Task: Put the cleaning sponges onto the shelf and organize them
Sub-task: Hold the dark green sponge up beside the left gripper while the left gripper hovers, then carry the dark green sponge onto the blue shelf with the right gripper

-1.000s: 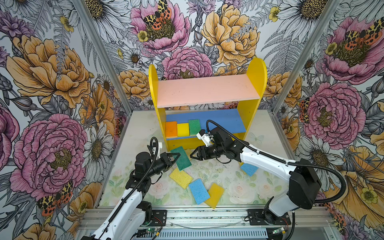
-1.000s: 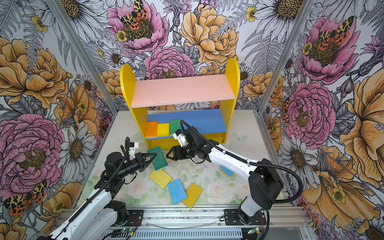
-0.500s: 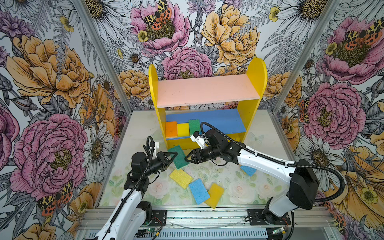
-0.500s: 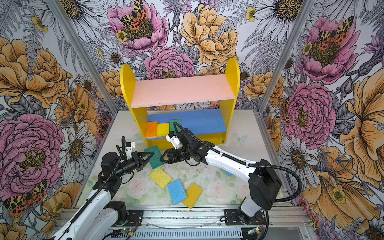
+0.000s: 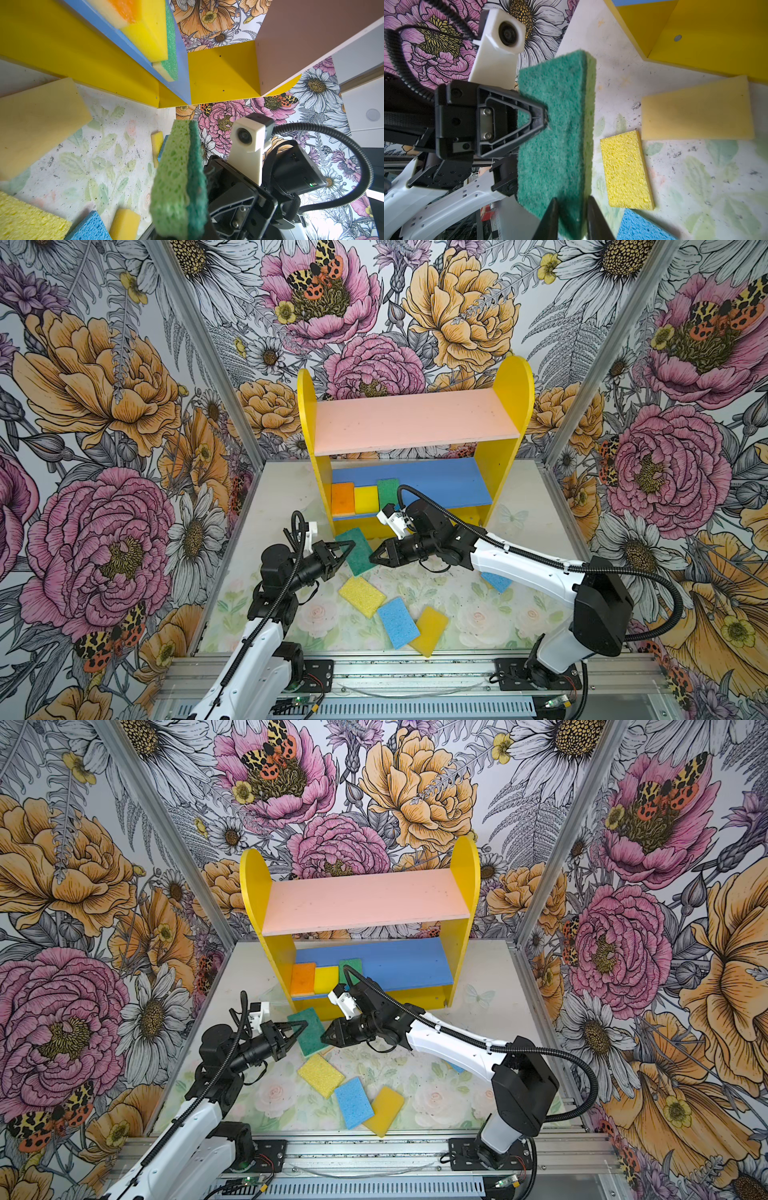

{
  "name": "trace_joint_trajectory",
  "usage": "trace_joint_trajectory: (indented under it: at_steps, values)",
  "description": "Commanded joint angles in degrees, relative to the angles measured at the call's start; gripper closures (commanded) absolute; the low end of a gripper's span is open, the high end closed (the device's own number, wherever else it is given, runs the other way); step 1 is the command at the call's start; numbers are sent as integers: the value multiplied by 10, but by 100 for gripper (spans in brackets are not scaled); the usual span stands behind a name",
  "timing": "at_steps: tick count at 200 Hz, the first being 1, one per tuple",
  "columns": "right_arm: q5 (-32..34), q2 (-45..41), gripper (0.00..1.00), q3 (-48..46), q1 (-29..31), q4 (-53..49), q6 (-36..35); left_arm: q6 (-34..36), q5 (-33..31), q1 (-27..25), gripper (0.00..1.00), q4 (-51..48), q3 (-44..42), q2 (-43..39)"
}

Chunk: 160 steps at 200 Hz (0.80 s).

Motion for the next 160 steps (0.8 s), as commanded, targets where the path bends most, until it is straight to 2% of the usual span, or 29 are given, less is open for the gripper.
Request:
trace_joint_trajectory:
  at_steps: [1,25,68,72,76,86,109,137,160]
  values:
    - [5,3,86,6,7,27,4,-6,15,2,92,21,11,1]
    - [15,-9,97,0,7,28,4,-4,10,2,91,20,7,0]
    - [36,-22,100,-8,6,27,10,2,4,1,88,13,3,-5]
    - [40,-24,100,-8,6,27,12,2,5,1,85,13,4,-4]
    - [45,-25,100,-10,6,28,14,3,6,1,77,13,4,-3]
    - [56,-29,100,-13,4,27,18,9,10,2,43,3,8,0]
    - [85,-44,100,-22,-10,26,30,37,12,5,3,-34,22,-4]
    - [113,-86,100,-44,-42,22,48,76,5,15,1,-103,37,-30]
    - [141,-125,100,-50,-97,-10,44,110,-2,26,1,-151,48,-52]
